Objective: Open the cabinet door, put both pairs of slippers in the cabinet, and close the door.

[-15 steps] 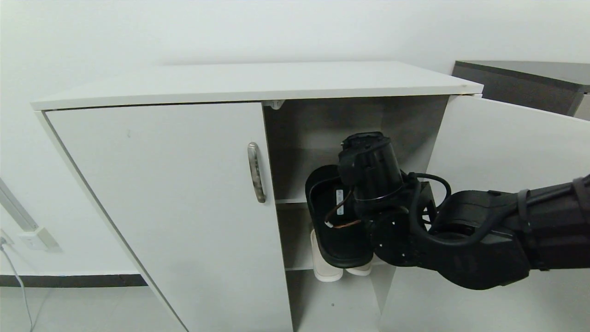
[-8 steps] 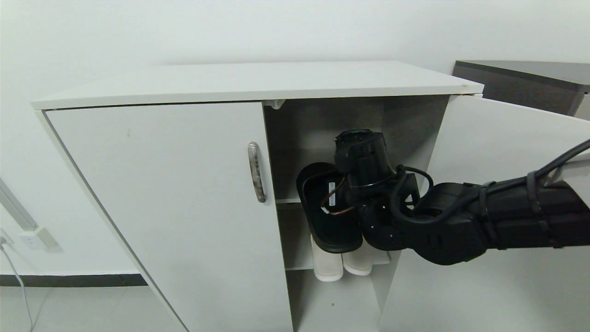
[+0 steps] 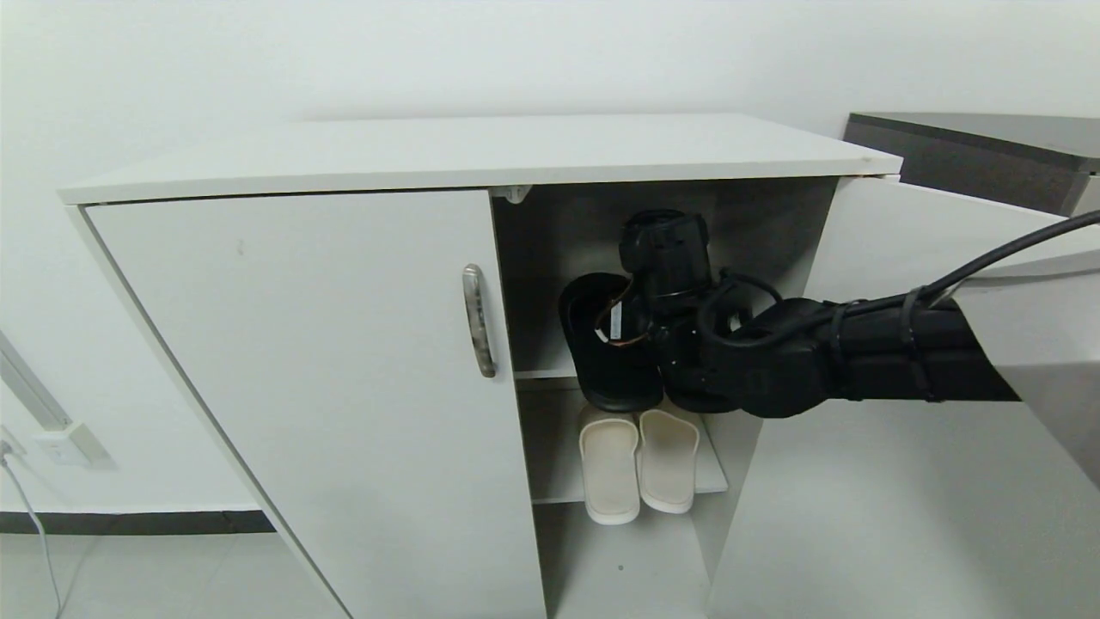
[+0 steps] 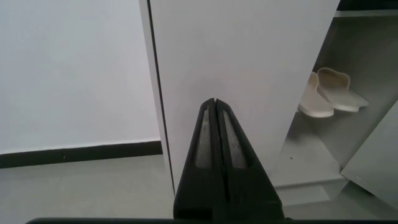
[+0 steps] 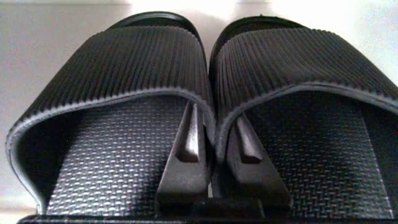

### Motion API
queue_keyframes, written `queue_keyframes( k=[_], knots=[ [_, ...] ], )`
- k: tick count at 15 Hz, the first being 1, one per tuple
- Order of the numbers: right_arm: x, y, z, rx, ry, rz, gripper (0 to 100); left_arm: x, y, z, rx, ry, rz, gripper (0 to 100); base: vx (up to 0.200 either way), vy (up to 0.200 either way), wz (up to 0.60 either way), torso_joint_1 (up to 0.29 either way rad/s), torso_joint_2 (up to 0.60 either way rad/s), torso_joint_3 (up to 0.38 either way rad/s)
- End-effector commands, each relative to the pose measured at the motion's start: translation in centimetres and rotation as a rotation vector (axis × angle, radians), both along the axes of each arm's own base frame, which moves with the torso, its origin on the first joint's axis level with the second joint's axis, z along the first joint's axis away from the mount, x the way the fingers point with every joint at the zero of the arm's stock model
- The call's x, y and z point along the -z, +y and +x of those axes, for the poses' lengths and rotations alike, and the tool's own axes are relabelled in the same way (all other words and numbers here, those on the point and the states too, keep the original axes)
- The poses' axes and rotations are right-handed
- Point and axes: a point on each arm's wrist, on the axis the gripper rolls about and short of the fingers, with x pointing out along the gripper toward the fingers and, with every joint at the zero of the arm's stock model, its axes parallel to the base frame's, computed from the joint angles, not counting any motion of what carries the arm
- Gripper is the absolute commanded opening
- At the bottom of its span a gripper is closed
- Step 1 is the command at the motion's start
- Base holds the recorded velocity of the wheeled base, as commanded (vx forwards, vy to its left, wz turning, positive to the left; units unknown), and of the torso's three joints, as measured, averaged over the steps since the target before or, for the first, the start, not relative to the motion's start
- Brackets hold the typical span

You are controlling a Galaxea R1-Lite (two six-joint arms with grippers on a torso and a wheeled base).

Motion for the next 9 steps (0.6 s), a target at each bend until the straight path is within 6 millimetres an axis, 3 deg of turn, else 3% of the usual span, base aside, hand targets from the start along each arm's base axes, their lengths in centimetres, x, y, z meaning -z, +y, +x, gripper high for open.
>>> queue_keyframes(
  k=[1, 9],
  knots=[
    [0.9, 0.5, 1.4, 0.041, -0.009, -0.014, 0, 0.0, 0.0, 0.0, 0.001, 0.0, 0.0, 0, 0.0, 0.0, 0.0, 0.0, 0.0, 0.0],
    [0.9, 0.9, 3.5, 0.123, -0.058, -0.024, 0, 0.0, 0.0, 0.0, -0.001, 0.0, 0.0, 0, 0.0, 0.0, 0.0, 0.0, 0.0, 0.0]
  ],
)
